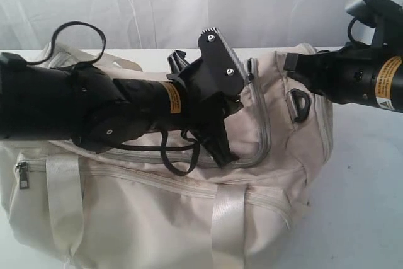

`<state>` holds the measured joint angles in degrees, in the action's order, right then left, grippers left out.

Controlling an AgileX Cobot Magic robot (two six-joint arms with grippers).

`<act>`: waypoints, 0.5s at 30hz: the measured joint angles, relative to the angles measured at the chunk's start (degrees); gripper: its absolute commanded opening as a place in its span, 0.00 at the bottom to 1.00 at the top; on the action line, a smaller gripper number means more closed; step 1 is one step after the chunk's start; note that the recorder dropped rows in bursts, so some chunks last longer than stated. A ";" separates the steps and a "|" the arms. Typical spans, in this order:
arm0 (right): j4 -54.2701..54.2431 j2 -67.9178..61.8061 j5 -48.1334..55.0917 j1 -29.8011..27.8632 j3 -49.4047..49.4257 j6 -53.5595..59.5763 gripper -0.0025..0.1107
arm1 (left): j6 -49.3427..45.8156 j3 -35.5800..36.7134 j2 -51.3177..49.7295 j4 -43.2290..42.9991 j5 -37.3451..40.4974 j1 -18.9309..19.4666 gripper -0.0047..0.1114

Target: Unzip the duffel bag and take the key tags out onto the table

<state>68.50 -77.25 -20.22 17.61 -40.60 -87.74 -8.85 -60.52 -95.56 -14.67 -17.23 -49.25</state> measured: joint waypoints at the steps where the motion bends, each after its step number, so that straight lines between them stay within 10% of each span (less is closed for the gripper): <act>1: 0.00 0.00 0.00 0.00 0.00 0.00 0.02 | 1.21 -0.15 0.64 -0.74 0.86 0.00 0.04; 15: 0.00 0.00 -1.05 0.00 0.00 0.00 0.02 | -0.20 -0.14 3.03 -3.52 8.06 -6.41 0.04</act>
<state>68.50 -77.25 -21.27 17.61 -40.60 -87.74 -9.05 -60.66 -92.53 -18.19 -9.17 -55.66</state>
